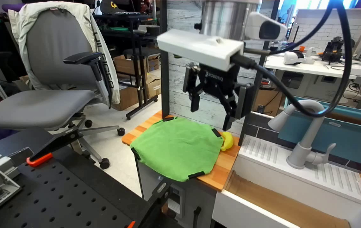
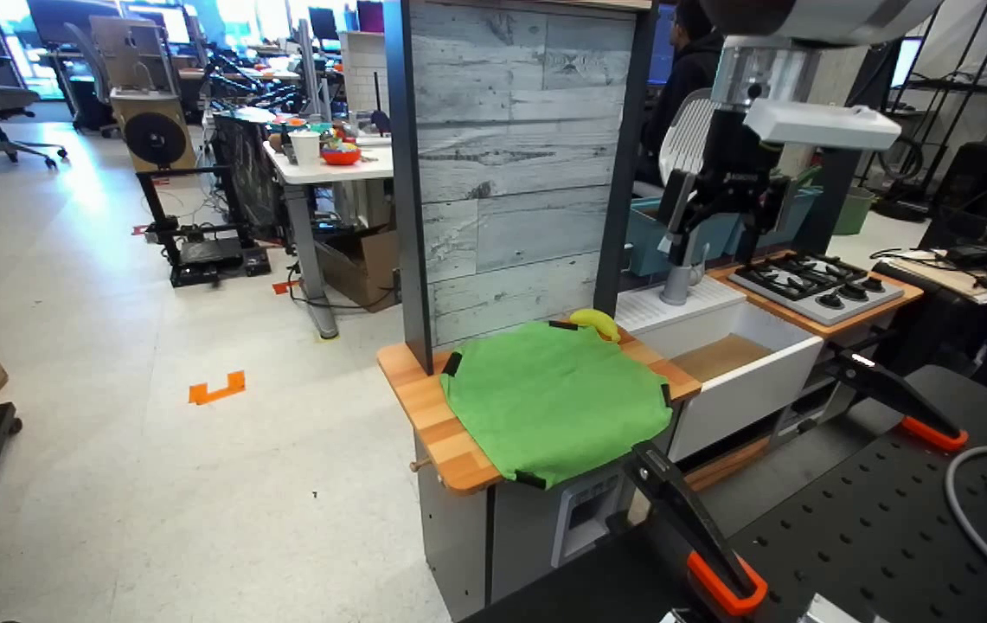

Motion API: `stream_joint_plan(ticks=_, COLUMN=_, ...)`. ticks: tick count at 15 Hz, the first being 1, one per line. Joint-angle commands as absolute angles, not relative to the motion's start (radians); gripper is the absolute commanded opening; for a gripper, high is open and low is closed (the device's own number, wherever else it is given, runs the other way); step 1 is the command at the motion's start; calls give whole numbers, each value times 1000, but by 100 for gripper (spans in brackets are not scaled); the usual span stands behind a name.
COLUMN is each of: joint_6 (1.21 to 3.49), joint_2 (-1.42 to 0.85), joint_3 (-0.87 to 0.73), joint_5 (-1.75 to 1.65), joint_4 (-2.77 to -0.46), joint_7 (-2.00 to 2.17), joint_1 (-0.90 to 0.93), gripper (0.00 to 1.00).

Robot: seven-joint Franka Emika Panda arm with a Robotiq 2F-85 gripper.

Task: Fold the green towel in half

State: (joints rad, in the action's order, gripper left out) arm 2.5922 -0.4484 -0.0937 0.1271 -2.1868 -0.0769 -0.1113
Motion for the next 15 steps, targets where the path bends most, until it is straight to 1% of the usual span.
stream_joint_plan(ticks=1, joint_6=2605, joint_2=-614, joint_3=-62, joint_5=153, joint_4=-2050, joint_7=-64, joint_1=-155, gripper=100)
stream_joint_plan(ticks=6, joint_6=2615, joint_2=-819, joint_3=-63, joint_5=135, joint_4=-1900, joint_7=-12, joint_1=-160, gripper=100)
stream_joint_plan(ticks=13, joint_6=2614, joint_2=-1004, joint_3=-73, joint_5=121, joint_4=-1758, joint_7=14, joint_1=-160, gripper=100)
stream_joint_plan(ticks=15, joint_6=2617, joint_2=-1041, joint_3=-82, joint_5=113, joint_4=-1727, joint_7=22, joint_1=-151, gripper=74)
